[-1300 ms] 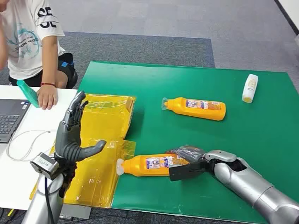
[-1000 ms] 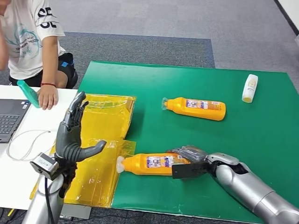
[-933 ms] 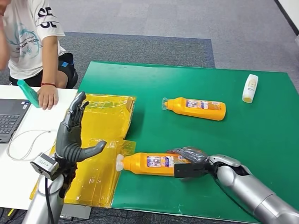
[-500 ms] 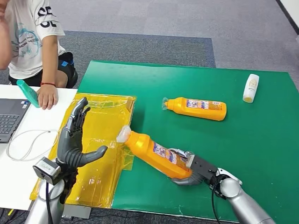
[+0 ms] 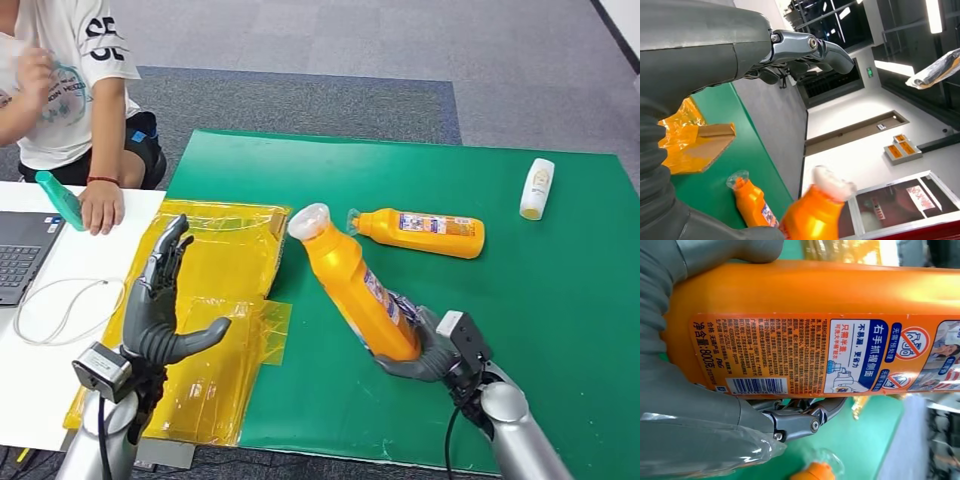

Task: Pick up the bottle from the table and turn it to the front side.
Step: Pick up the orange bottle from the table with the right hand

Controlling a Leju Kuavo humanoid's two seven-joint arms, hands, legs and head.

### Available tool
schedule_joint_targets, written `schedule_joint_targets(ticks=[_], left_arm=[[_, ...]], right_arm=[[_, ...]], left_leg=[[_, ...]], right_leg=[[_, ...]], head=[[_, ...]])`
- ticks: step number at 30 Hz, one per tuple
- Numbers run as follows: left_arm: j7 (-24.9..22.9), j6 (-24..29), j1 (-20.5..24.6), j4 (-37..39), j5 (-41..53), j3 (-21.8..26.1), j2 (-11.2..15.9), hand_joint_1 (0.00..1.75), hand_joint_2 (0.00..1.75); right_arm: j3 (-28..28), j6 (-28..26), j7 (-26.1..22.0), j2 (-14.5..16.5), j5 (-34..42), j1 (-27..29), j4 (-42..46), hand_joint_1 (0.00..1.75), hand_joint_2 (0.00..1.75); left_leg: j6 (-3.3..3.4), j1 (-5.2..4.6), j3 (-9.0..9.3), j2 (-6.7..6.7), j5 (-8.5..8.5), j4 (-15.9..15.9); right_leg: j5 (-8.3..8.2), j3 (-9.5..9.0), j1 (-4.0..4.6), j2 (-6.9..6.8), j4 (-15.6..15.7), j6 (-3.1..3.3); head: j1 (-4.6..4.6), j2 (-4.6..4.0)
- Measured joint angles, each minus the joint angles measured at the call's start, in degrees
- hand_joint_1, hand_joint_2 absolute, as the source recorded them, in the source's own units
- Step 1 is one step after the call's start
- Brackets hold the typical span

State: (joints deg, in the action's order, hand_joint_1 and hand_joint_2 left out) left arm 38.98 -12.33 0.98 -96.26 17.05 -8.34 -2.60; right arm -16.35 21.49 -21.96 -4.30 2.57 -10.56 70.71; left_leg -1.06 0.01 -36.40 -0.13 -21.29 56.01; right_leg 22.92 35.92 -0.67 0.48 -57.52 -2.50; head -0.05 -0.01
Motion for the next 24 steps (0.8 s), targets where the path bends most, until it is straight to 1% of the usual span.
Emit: schedule_joint_targets(ticks=[2,4,7,8,12,14,15,17,20,24], left_arm=[[-0.2,-0.4,0.0,0.0,-0.5,0.1,-0.1,0.00,1.75],[-0.5,-2.0,0.1,0.3,-2.6,0.5,-0.1,0.00,1.75],[-0.6,-7.2,0.9,2.5,-8.2,1.4,-0.1,0.00,1.75],[-0.6,-10.0,1.5,3.8,-10.8,1.8,0.0,0.00,1.75],[0.0,-24.0,5.2,12.1,-21.2,2.5,1.2,0.00,1.75],[0.6,-30.0,7.1,16.3,-24.1,2.5,2.0,0.00,1.75],[0.7,-32.1,8.0,18.3,-24.7,2.4,2.5,0.00,1.75],[0.8,-33.8,9.4,21.5,-24.4,2.1,3.3,0.00,1.75],[0.8,-34.4,11.1,24.8,-23.0,1.3,4.5,0.00,1.75],[0.8,-34.5,13.1,27.3,-22.0,-0.1,5.6,0.00,1.75]], right_arm=[[0.9,0.4,-0.3,0.6,0.0,0.3,1.1,1.75,1.75],[1.4,0.7,-0.5,1.1,-0.2,0.5,2.1,1.75,1.75],[1.6,1.2,-1.1,1.8,-1.1,0.5,3.5,1.75,1.75],[1.6,1.3,-1.3,2.0,-1.7,0.4,3.9,1.75,1.75],[1.1,1.3,-2.0,2.7,-3.6,-0.4,5.2,1.75,1.75],[0.5,1.1,-2.0,2.9,-3.9,-0.9,5.6,1.75,1.75],[0.1,1.0,-2.1,2.9,-4.1,-1.2,5.7,1.75,1.75],[-0.9,0.7,-2.1,2.9,-4.6,-1.8,5.8,1.75,1.75],[-2.7,-0.2,-2.3,3.0,-6.0,-2.6,5.8,1.75,1.75],[-5.4,-1.9,-2.4,3.3,-7.8,-3.7,5.6,1.75,1.75]], left_leg=[[0.00,0.00,0.00,0.00,0.00,0.0],[0.00,0.00,0.00,0.00,0.00,0.0],[-0.01,0.00,0.00,0.00,0.00,0.0],[-0.01,0.00,0.00,0.00,0.00,0.0],[-0.05,0.01,0.01,0.01,0.05,0.0],[-0.06,0.01,0.02,0.01,0.06,0.0],[-0.06,0.01,0.02,0.01,0.07,0.0],[-0.06,0.01,0.02,0.01,0.07,0.0],[-0.06,0.01,0.02,0.01,0.07,0.0],[-0.06,0.01,0.01,0.01,0.07,0.0]], right_leg=[[0.00,0.00,0.00,0.00,0.0,0.00],[0.00,0.00,0.00,0.00,0.0,0.00],[0.00,0.01,0.00,0.00,0.0,0.00],[0.00,0.01,0.00,-0.01,0.0,0.00],[-0.04,0.01,0.01,0.00,0.0,0.05],[-0.05,0.01,0.01,0.00,0.0,0.06],[-0.05,0.00,0.01,0.00,0.0,0.06],[-0.06,0.01,0.01,0.00,0.0,0.06],[-0.06,0.02,0.01,0.00,0.0,0.06],[-0.06,0.02,0.01,0.00,0.0,0.06]], head=[[0.00,0.01],[-0.01,0.01],[-0.01,0.00],[-0.02,-0.01],[-0.01,0.00],[-0.01,-0.01],[-0.01,-0.01],[-0.01,-0.01],[-0.01,0.01],[-0.02,-0.01]])
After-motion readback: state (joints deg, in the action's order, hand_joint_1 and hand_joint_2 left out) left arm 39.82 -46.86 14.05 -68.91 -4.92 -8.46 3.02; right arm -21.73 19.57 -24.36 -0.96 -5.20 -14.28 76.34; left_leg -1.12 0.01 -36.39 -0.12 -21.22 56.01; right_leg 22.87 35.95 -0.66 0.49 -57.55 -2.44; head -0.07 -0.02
